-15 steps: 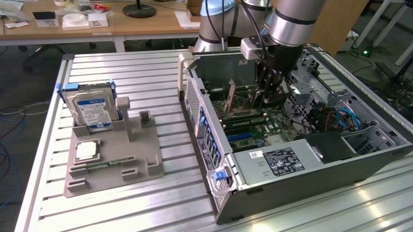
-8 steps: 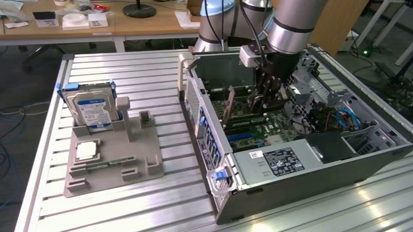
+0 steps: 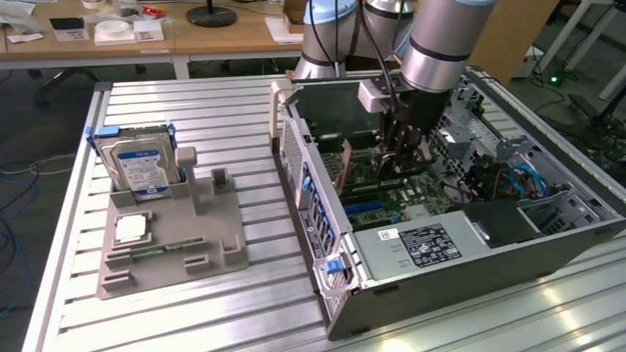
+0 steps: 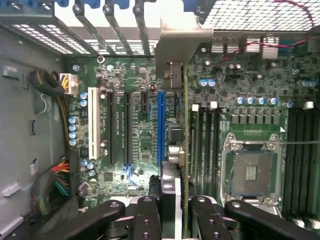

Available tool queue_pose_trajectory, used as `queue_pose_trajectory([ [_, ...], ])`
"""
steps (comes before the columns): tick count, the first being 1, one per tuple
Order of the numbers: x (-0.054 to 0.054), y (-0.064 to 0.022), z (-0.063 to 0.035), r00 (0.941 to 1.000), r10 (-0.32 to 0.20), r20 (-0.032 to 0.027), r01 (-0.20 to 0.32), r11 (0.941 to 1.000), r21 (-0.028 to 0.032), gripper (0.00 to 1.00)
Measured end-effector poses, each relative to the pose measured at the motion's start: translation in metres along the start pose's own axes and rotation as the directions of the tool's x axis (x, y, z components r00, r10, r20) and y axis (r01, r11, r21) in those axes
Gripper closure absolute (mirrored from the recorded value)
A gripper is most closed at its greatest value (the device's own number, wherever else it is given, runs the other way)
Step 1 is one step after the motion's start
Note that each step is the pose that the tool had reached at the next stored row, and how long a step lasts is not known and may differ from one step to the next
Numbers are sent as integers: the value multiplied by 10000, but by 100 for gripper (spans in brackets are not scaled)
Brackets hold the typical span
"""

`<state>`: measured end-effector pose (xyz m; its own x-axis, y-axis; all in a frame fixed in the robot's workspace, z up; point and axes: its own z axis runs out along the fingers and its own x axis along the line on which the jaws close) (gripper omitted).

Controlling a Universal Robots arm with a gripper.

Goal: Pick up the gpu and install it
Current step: 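Insert the gpu into the slot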

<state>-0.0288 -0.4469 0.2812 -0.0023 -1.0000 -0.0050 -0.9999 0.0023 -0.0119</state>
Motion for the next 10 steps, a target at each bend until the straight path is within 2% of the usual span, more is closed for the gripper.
queue_pose_trajectory([
  [4,16,45,17,10000,-58,2,58,10000,11,72],
  [8,17,73,60,10000,-82,0,82,9999,96,72],
  [10,18,79,96,10000,-82,-2,82,9999,107,72],
])
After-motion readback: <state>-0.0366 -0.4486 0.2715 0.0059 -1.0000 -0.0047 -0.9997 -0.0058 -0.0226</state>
